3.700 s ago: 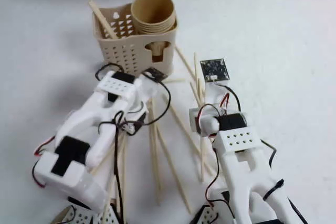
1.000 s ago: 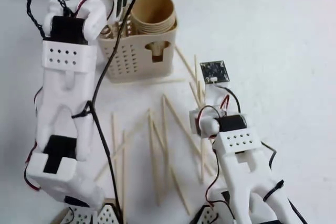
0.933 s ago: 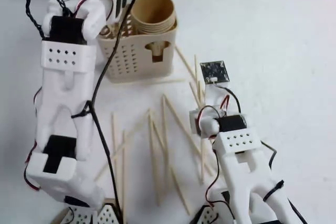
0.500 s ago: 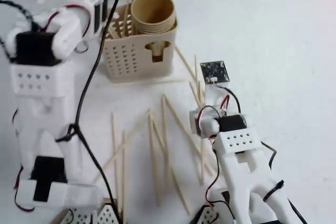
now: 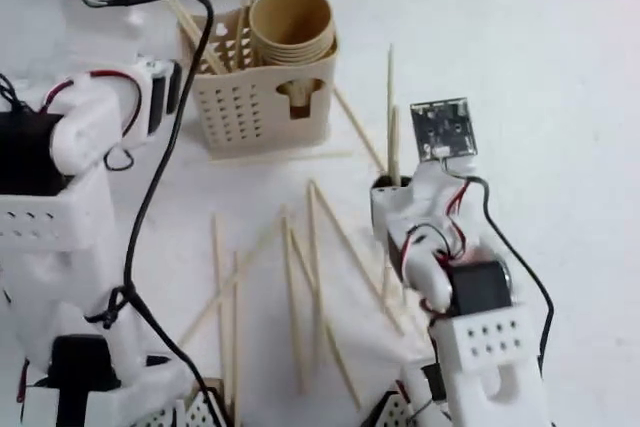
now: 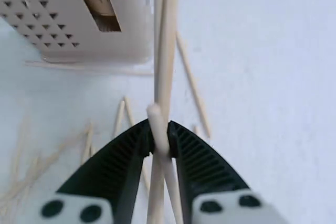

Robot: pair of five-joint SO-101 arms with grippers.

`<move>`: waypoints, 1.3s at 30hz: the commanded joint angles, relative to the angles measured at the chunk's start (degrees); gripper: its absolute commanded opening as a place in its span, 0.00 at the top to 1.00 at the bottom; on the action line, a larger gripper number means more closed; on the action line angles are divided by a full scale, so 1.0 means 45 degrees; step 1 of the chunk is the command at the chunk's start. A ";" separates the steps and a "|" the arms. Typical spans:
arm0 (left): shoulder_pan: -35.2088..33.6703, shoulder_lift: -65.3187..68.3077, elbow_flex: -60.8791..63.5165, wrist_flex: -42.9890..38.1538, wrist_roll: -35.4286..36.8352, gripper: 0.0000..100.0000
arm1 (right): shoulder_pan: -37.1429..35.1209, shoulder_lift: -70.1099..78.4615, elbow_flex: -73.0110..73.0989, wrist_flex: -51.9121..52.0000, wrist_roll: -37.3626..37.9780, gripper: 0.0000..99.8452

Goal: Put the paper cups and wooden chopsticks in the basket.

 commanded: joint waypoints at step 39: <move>-0.2628 -1.2786 2.2916 -1.1018 0.0821 0.86 | -0.4015 0.7883 -0.8733 -0.9817 0.0039 0.98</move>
